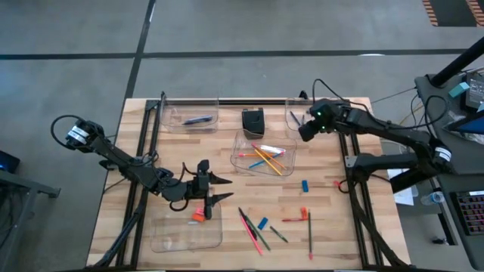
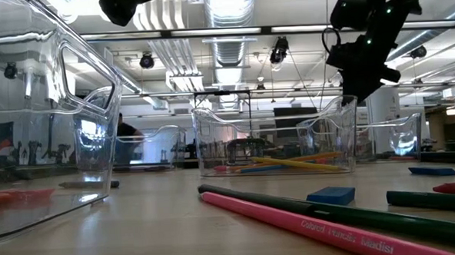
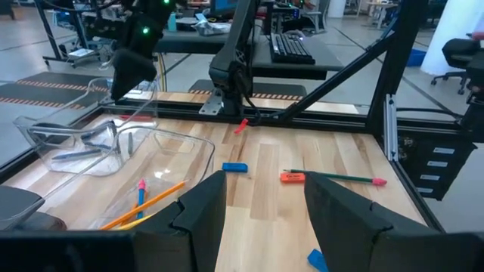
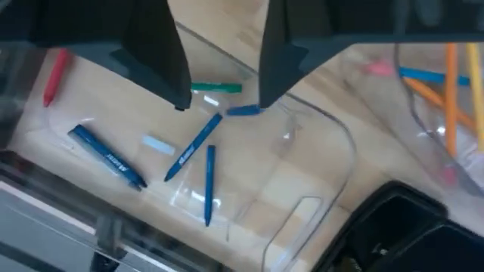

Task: Sort crayons/erasers/pens/pencils in bins
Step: Put the blue eraser into the bottom left transparent bin

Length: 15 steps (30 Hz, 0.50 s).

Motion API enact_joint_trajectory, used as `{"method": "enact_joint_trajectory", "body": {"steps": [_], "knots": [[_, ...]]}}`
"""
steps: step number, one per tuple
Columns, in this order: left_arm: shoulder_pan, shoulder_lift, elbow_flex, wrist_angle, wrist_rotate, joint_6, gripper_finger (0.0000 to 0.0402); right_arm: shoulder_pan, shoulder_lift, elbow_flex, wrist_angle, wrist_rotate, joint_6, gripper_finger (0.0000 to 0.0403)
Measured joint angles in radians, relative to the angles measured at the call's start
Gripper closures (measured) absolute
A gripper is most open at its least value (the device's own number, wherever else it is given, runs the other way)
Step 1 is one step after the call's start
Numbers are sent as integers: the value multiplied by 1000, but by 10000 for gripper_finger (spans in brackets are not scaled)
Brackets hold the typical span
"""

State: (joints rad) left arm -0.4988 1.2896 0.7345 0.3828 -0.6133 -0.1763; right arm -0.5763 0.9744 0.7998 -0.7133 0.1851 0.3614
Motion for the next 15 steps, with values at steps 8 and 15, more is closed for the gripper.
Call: {"method": "enact_joint_trajectory", "body": {"steps": [8, 15], "knots": [[0, -1, 0, -9, 74, 9, 235, 33, 23, 19, 18, -201, -29, 249], [0, 12, 13, 1, 249, 107, 235, 219, -83, 20, 5, -322, 69, 287]]}}
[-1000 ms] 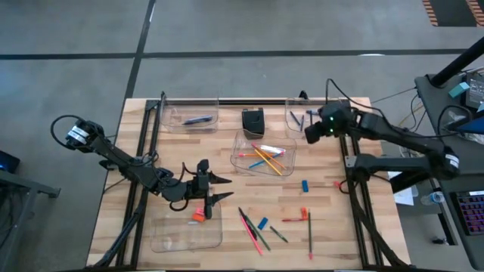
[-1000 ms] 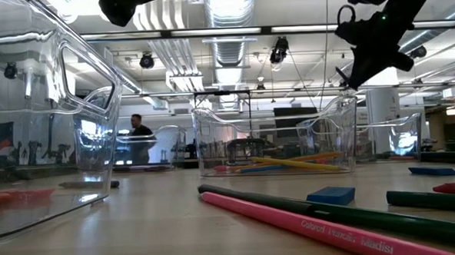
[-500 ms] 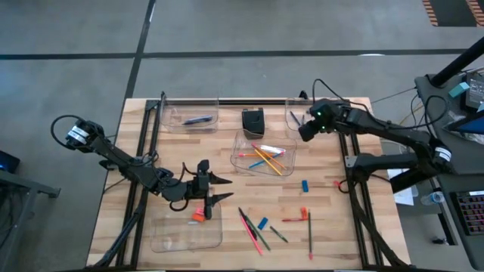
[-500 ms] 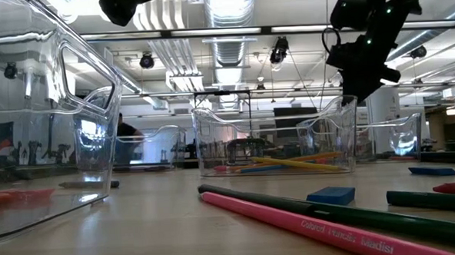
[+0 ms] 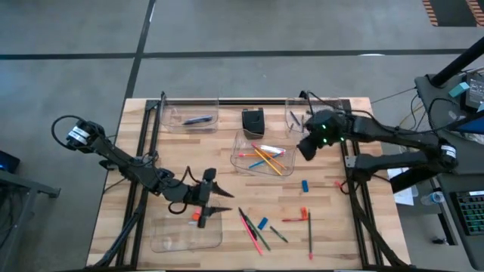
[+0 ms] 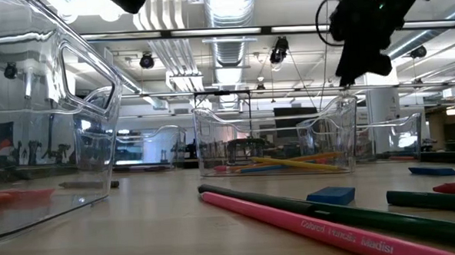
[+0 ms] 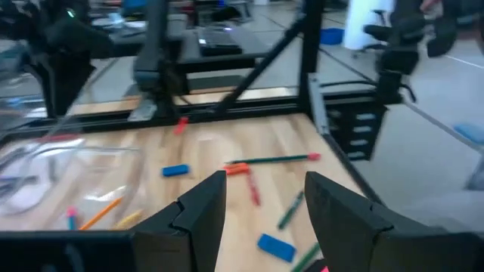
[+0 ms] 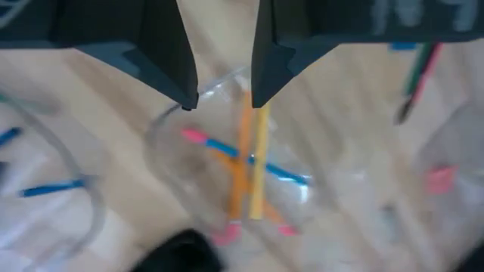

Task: Sort crayons/erasers/pens/pencils in bins
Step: Put the blue eraser into the bottom left transparent bin

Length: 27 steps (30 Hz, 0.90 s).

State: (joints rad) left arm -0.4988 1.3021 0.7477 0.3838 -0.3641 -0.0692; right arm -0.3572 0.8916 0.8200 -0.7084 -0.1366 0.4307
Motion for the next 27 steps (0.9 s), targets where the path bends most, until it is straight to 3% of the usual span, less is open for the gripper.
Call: {"method": "enact_joint_trajectory", "body": {"steps": [5, 12, 17, 22, 27], "knots": [[0, 55, 38, 0, 46, 20, 235, 182, -119, -3, 2, 70, 102, 291], [0, 243, 212, -89, 127, 130, 235, 500, -210, -54, 62, 316, 210, 291], [2, 333, 355, -283, 129, 128, 235, 720, -186, -161, 278, 439, 226, 291], [19, 377, 381, -281, 171, 121, 235, 858, -117, -244, 526, 454, 195, 293], [66, 380, 397, -282, 247, 11, 235, 931, -54, -262, 696, 471, 143, 293]]}}
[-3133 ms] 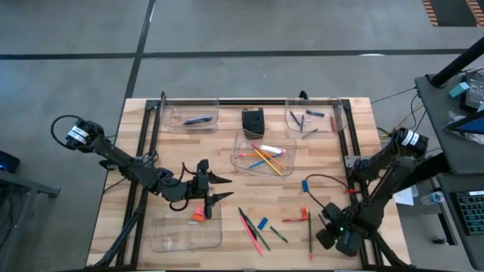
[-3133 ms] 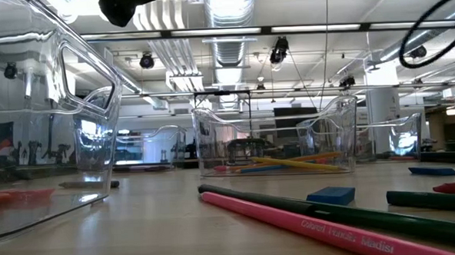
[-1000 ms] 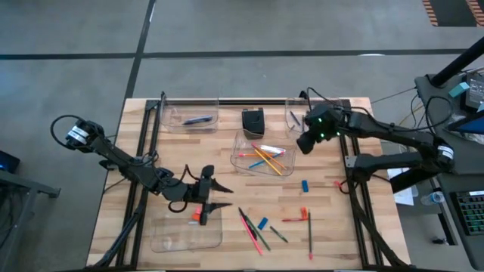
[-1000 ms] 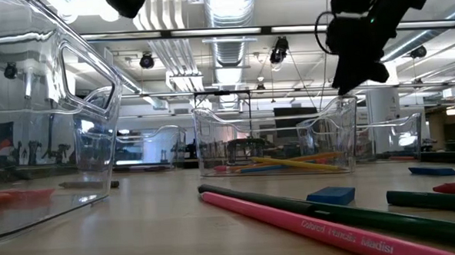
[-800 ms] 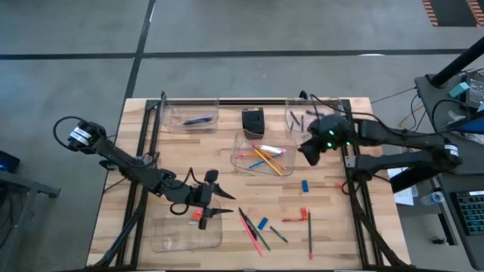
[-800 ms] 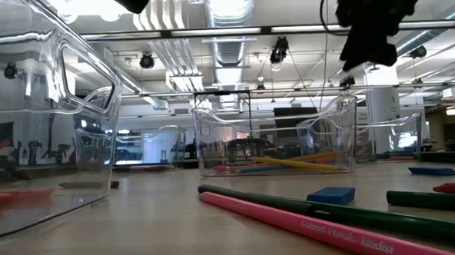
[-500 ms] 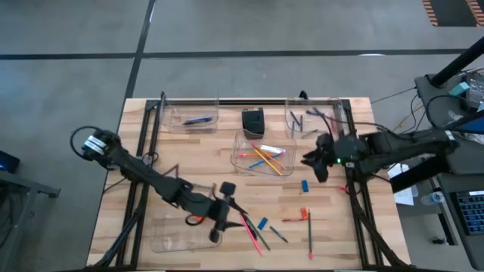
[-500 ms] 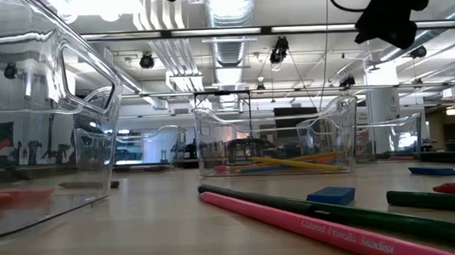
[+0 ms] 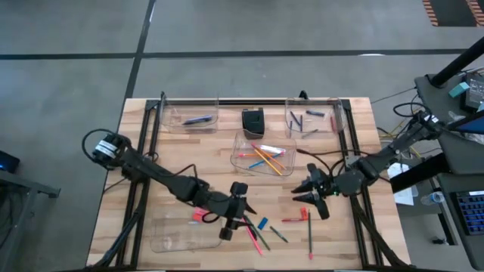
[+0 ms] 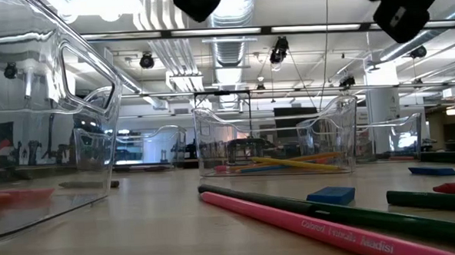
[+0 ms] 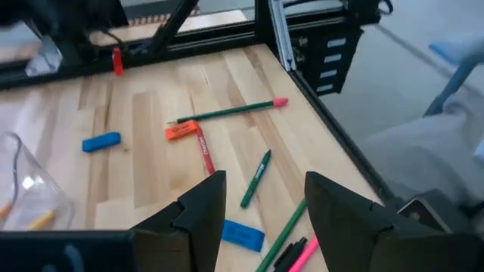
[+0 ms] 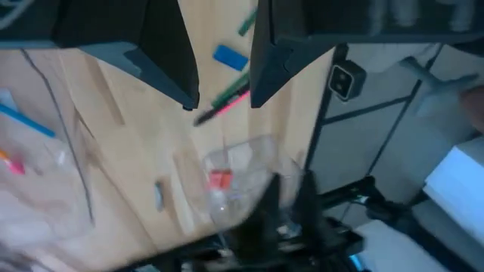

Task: Sort crayons/erasers/pens/pencils in bins
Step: Put the blue eraser into the bottom left transparent bin

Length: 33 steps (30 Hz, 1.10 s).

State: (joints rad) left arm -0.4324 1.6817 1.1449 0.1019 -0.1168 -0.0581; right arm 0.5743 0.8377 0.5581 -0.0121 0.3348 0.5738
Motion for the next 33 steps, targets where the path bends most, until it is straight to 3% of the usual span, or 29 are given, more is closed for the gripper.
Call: {"method": "enact_joint_trajectory", "body": {"steps": [10, 13, 22, 27, 33], "knots": [[32, 70, 17, -28, 27, 8, 235, 32, 91, 93, 39, 14, -98, 294], [32, 88, 16, -23, 84, 8, 235, 32, 129, 108, 45, 17, -100, 294], [36, 98, 17, -14, 111, -9, 235, 32, 231, 170, 44, 6, -76, 294], [43, 127, 20, -7, 121, -15, 235, 38, 244, 194, 40, 4, -88, 294], [59, 201, 72, 3, 208, -15, 235, 44, 237, 193, 13, 4, -87, 294]]}}
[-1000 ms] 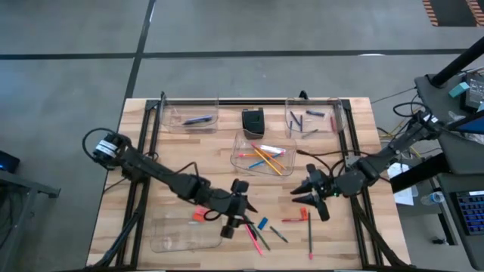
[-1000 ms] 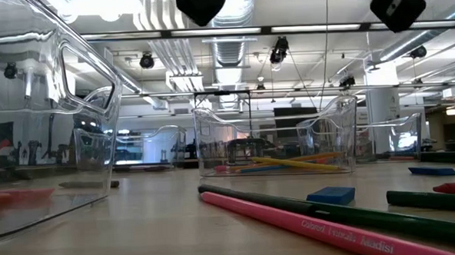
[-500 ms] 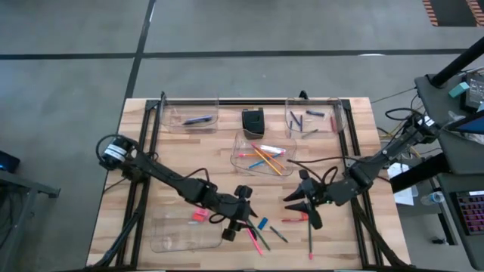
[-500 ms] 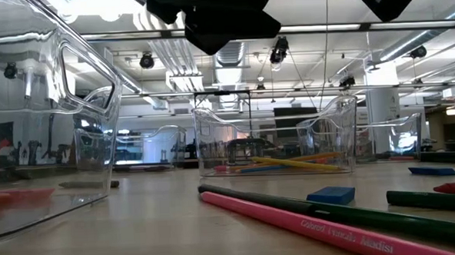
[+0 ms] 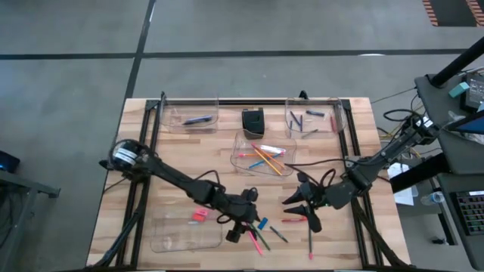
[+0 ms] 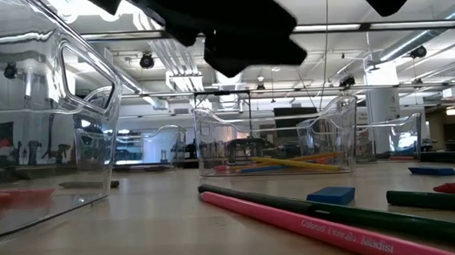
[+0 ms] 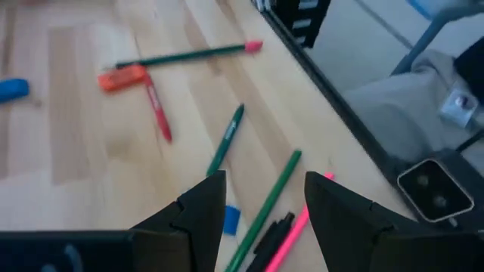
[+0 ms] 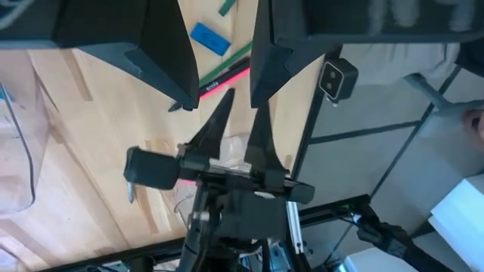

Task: Sort crayons/erasers/pens/pencils in bins
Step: Put the blue eraser into the bottom left transparent bin

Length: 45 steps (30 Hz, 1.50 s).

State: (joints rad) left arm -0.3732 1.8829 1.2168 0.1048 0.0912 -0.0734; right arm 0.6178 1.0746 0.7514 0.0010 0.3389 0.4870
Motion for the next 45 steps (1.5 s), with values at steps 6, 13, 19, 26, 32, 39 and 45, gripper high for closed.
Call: {"method": "enact_joint_trajectory", "body": {"steps": [6, 13, 19, 26, 32, 39, 45], "knots": [[28, 76, 51, -18, 11, 9, 235, 0, 12, -1, -3, -1, 3, 294], [61, 144, 60, -16, 12, 54, 235, 0, 30, -3, -23, -2, 29, 294], [101, 175, 59, 55, 7, 72, 235, 0, 31, -3, -25, 2, 54, 294], [103, 242, 80, 102, 68, 79, 235, -1, 39, -3, -27, 2, 55, 294], [118, 258, 107, 95, 87, 80, 235, -1, 40, -3, -26, 2, 55, 294], [120, 259, 101, 56, 95, 80, 235, -1, 40, -3, -27, 2, 53, 294], [120, 259, 99, 56, 95, 83, 235, -1, 40, -3, -26, 2, 53, 294]]}}
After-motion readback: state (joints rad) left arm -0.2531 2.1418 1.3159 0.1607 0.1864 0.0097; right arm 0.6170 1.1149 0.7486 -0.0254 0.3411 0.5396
